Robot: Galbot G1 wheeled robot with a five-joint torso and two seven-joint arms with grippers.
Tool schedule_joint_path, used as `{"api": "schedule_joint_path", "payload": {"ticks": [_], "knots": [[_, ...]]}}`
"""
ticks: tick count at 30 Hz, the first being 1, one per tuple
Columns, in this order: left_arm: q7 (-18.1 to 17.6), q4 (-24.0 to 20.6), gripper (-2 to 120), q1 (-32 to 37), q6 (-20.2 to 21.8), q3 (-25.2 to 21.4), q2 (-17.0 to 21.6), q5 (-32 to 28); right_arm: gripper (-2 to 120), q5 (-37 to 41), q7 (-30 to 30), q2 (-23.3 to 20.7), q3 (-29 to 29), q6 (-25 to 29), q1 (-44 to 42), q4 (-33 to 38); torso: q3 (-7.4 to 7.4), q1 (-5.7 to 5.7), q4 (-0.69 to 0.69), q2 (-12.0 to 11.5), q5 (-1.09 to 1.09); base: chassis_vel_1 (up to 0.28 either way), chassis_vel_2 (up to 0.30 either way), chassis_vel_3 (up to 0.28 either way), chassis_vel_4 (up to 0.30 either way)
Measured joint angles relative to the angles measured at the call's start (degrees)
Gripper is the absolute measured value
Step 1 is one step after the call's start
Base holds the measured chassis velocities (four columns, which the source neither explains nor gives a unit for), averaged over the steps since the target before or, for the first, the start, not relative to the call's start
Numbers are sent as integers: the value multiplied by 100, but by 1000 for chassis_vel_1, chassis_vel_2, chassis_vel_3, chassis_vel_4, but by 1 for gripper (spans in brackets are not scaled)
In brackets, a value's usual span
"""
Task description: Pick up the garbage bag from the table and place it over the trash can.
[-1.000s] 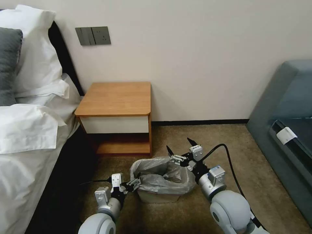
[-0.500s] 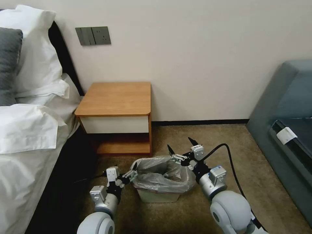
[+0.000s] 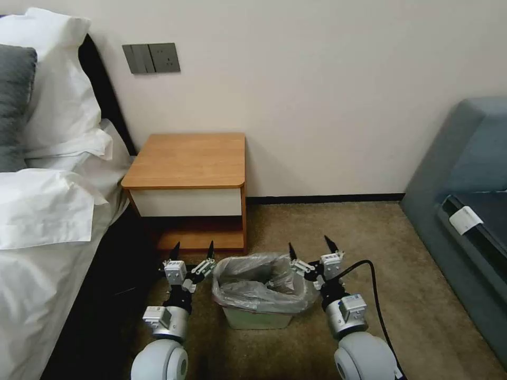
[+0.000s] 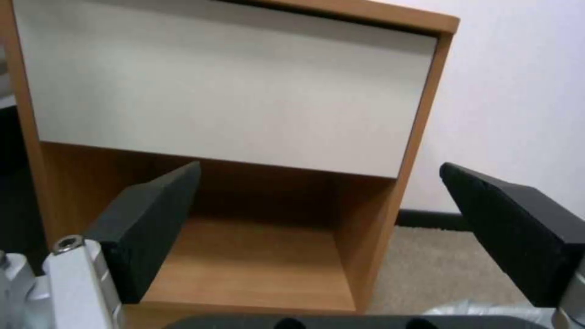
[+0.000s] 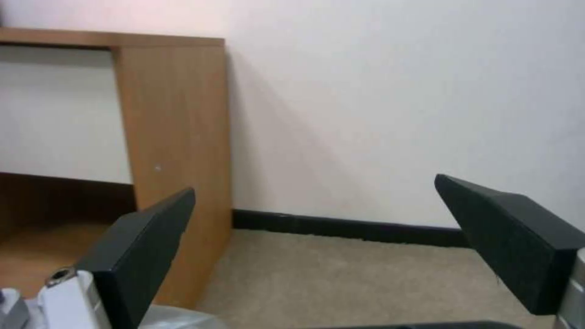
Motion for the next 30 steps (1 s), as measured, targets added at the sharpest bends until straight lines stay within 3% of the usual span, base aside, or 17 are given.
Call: {"api": "schedule_joint_path", "payload": {"ticks": [30], "knots": [[-17, 57, 97, -46, -34, -53, 58, -75, 100, -66, -264, 12, 220, 174, -102, -37, 0, 0, 0, 0, 0, 0, 0, 0, 0]]}}
